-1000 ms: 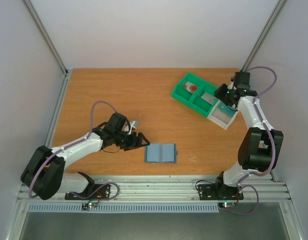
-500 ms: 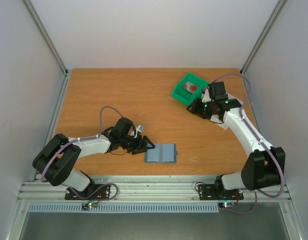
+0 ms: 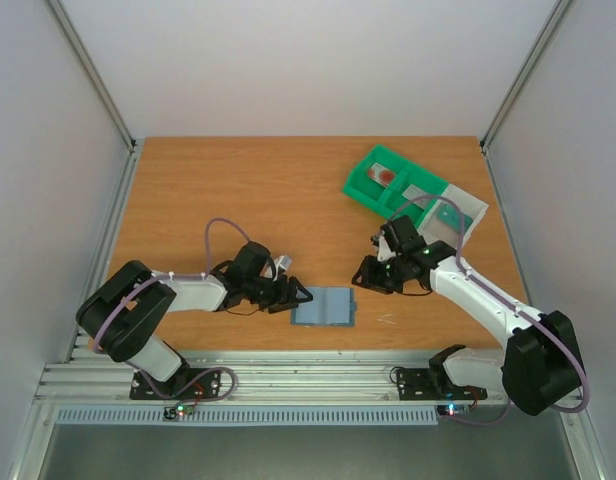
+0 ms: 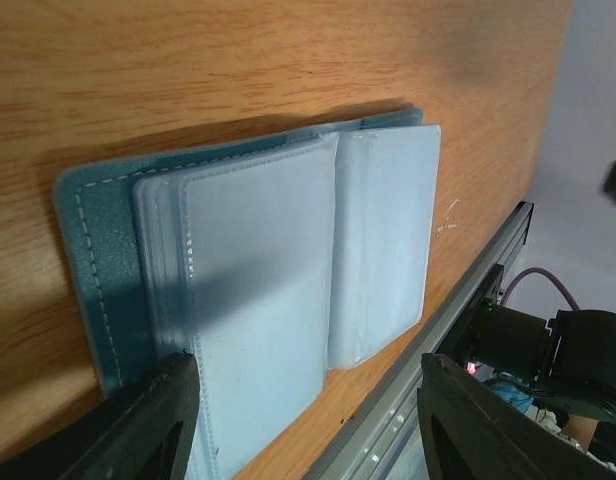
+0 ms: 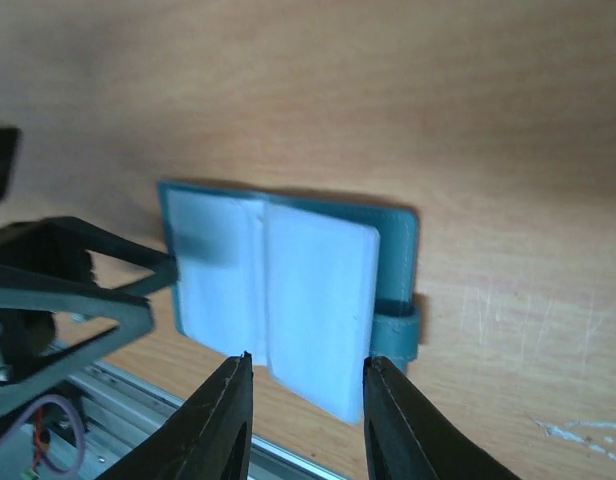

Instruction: Take the credit cards out of the card holder

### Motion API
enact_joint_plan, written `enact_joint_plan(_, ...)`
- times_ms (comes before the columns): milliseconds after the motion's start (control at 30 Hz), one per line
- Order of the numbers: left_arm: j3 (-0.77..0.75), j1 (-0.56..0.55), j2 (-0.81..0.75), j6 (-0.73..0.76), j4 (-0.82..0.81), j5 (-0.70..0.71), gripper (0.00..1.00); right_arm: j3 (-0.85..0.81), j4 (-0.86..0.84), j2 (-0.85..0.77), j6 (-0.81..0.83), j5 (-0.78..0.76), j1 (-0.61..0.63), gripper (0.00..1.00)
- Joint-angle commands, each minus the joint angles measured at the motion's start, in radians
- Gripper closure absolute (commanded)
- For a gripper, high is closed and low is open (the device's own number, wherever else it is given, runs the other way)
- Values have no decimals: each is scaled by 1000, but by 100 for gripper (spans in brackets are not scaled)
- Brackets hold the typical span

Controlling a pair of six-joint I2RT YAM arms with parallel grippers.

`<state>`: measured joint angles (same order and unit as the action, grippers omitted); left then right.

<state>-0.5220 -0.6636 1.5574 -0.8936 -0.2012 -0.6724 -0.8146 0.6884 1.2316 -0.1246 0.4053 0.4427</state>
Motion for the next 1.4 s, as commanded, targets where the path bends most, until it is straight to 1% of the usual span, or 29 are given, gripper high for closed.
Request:
enact_joint_plan(0,34,-12,-15,-8,-41,54,39,74,-72,-6,-51,3,45,69)
enact_joint_plan(167,28,-14,-32,-14,-26,56,38,136,-143,34,-75,35,66,70)
enact_joint_plan(400,-1,-20,-48,13,36,63,38,167,-239,128,-82,78,69,71)
enact_joint_plan(567,-8,-22,-37,30,66,87,38,198,-313,185,-92,106,76,76)
enact_joint_plan(633,-11,-23,-22,29,57,80,39,197,-322,210,-90,110,81,79)
enact_joint_plan(733,-16,-29,-1,24,40,73,42,208,-338,220,-91,93,87,84)
enact_joint_plan(833,-21,-34,18,20,25,73,49,221,-361,231,-94,91,91,86)
enact_joint_plan(967,-26,-42,30,3,1,65,63,227,-385,259,-98,89,93,86)
enact_joint_plan(1033,-29,-43,30,2,0,65,76,228,-397,267,-101,94,93,86)
enact_joint_plan(1200,-36,-43,10,10,29,79,97,216,-409,274,-104,79,99,87)
enact_joint_plan(1233,-41,-41,4,16,48,91,99,210,-409,277,-104,76,99,87)
enact_joint_plan(1367,-79,-39,-17,70,183,165,100,177,-395,284,-97,68,100,86)
